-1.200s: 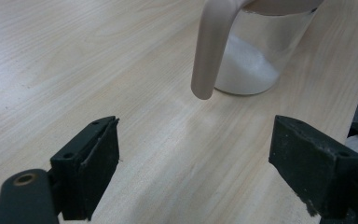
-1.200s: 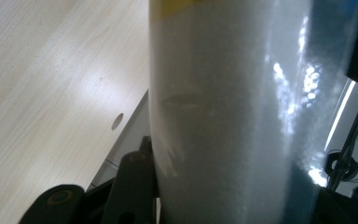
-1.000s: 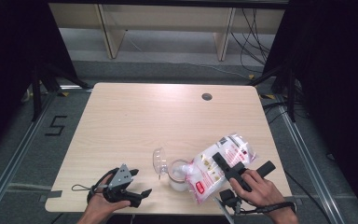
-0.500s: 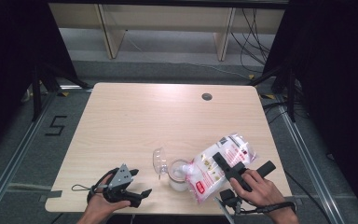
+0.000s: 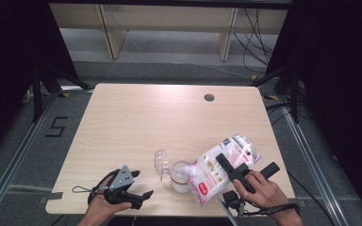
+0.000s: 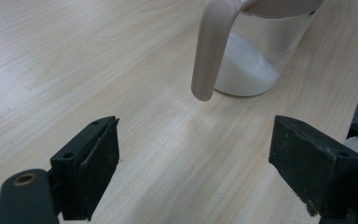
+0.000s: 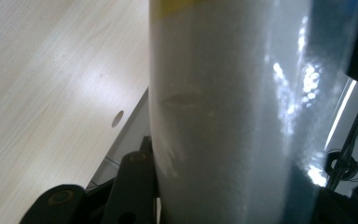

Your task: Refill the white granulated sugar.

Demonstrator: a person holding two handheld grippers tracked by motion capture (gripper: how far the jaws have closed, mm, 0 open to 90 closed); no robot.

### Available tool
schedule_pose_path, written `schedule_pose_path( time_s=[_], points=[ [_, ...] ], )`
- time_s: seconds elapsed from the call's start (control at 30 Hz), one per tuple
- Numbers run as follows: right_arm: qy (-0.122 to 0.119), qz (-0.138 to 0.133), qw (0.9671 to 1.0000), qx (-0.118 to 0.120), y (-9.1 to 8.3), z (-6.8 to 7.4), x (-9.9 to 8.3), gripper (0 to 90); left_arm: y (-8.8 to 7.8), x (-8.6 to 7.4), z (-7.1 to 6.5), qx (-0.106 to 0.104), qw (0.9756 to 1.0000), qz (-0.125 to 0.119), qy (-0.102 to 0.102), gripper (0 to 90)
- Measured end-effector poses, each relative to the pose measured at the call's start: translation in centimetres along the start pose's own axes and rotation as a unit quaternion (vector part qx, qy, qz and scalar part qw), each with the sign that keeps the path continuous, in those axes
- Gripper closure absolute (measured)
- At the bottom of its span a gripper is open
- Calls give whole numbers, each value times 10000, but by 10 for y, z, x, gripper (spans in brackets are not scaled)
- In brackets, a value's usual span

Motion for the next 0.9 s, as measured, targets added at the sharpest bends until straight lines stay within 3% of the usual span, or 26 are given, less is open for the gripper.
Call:
schedule_pose_path(
  time_s=[0.17, 0.23, 0.33, 0.53, 0.77, 0.83, 0.9],
  points=[
    [-71, -32, 10000, 29, 0, -1, 0, 680, 0, 0, -1, 15, 10000, -3, -9, 156],
    [-68, -26, 10000, 12, 1, -1, 0, 680, 0, 0, 1, 19, 9999, 78, 93, 155],
    [4, 9, 10000, 6, 0, 1, 0, 681, 1, -1, -1, 2, 10000, 29, -2, 156],
    [-77, -54, 9999, 52, 2, 0, 1, 681, -1, 0, 1, 1, 9999, 134, 82, 155],
    [-80, -43, 9999, 49, 2, 0, 1, 682, -1, 0, 1, 51, 9999, 81, 90, 156],
    [-78, -49, 9999, 54, 2, 0, 1, 682, 0, 0, -1, 17, 10000, -16, -29, 156],
    [-75, -39, 10000, 41, 2, 0, 1, 682, -1, 0, 0, 17, 10000, 69, 44, 156]
  ],
)
Point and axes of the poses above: each handheld gripper's, and its own axes: y roughly forward along the jaws, x roughly out of its top, z roughly to its left, the point moved 4 cm from there along y, roughly forward along the jaws, and after that the axes turned 12 degrees about -z, right-handed, at the moved point
